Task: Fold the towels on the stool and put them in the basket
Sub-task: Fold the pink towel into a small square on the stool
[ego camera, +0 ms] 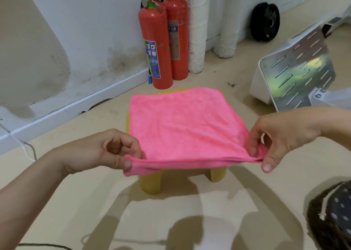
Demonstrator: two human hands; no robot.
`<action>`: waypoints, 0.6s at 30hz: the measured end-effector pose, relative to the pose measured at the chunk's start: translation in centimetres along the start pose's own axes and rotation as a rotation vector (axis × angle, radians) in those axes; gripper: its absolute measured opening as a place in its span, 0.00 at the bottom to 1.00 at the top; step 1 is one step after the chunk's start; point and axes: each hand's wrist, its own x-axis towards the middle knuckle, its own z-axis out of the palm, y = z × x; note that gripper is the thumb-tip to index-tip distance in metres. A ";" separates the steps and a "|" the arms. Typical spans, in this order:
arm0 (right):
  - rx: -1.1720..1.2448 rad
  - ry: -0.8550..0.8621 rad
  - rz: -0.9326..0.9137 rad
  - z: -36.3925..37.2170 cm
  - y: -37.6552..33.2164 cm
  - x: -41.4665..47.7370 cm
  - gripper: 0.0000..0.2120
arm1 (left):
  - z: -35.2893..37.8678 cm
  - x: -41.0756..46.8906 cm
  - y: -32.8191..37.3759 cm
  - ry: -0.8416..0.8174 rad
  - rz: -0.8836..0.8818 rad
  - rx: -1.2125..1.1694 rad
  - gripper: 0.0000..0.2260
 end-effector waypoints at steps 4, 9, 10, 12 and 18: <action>-0.303 -0.117 0.165 0.1 -1.7 0.3 0.32 | 0.7 0.3 -0.6 -0.073 0.002 -0.219 0.05; -0.277 0.270 -0.118 -0.2 -5.0 2.2 0.39 | 1.0 1.5 -1.1 0.160 0.032 -0.322 0.15; -0.081 0.285 -0.242 -0.1 -6.5 2.8 0.39 | 1.0 1.8 -1.0 0.197 0.040 -0.349 0.14; 0.214 0.248 -0.381 0.4 -9.3 4.9 0.33 | 1.1 2.4 -0.8 0.277 0.045 -0.408 0.10; 0.498 0.365 -0.446 -1.4 -11.9 10.6 0.10 | 0.7 4.0 -1.2 0.721 -0.019 -0.472 0.02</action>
